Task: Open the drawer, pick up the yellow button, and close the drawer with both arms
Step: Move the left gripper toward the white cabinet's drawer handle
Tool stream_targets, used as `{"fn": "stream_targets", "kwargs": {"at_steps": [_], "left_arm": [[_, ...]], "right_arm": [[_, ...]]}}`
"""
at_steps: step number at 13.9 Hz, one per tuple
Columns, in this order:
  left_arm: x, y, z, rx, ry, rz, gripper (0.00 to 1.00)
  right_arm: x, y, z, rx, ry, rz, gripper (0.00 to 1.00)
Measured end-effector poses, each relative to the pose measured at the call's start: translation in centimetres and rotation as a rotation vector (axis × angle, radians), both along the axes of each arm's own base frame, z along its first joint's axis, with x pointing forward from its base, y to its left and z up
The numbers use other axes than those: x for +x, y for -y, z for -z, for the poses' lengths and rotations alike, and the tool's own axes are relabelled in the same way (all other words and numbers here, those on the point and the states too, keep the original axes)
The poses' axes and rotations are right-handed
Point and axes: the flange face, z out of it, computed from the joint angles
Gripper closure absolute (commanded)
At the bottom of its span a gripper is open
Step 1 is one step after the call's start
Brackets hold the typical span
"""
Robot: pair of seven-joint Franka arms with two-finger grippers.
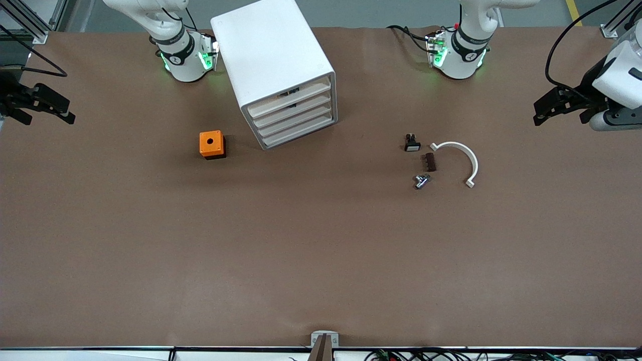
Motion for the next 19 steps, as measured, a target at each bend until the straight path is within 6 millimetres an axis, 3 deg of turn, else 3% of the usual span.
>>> {"fn": "stream_targets", "kwargs": {"at_steps": [6,8,10,13,19], "left_arm": [[0.1,0.0,0.2,0.001,-0.008,-0.001,0.0],[0.8,0.1,1.8,0.005,-0.041,0.0,0.0],[2.3,0.9,4.7,0.007,-0.088,0.009,0.0],[4.2,5.3,10.2,0.028,-0.161,-0.097,0.0],[5.4,18.5,22.4,0.067,-0.368,-0.596,0.0]], "right_arm": [[0.0,0.0,-0.1,0.0,0.001,0.001,0.0],[-0.1,0.0,-0.1,-0.001,0.002,0.001,0.0],[-0.1,0.1,-0.1,-0.006,0.002,0.001,0.0],[-0.1,0.1,-0.2,-0.011,0.008,0.0,0.0],[-0.1,0.3,-0.2,-0.033,0.012,0.0,0.0]]}}
